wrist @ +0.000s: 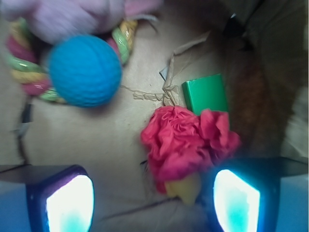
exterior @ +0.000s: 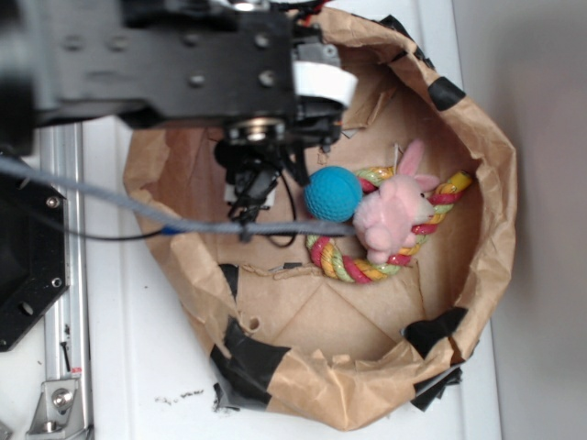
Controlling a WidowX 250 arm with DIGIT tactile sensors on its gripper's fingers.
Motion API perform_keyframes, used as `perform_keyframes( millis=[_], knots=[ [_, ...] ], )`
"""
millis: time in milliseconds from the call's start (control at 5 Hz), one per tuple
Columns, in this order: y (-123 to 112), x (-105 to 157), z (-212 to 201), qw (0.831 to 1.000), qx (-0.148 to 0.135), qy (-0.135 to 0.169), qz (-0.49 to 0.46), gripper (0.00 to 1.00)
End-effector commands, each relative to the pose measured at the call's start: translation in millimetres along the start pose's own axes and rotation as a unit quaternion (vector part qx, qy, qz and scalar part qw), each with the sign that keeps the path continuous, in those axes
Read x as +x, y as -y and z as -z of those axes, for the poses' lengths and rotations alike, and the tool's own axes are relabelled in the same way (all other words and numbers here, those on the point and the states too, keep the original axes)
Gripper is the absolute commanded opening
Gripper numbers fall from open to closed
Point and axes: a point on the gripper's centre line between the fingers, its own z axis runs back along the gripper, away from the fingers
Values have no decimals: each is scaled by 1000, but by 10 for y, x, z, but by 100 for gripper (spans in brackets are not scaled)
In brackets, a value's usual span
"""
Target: Grab the red paper.
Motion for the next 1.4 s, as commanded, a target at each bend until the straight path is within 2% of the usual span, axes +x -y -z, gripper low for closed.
perform_keyframes(
  millis=[0, 200, 400, 600, 800, 1200],
  knots=[
    [-335, 56, 181, 999, 21, 20, 17, 100],
    [-335, 156, 282, 995, 48, 29, 81, 100],
    [-470, 116, 404, 997, 40, 2, 67, 100],
    [-559, 160, 474, 998, 29, -4, 55, 100],
    [-593, 186, 506, 999, 32, -10, 39, 0],
    [-539, 153, 471, 998, 43, -2, 43, 0]
  ],
)
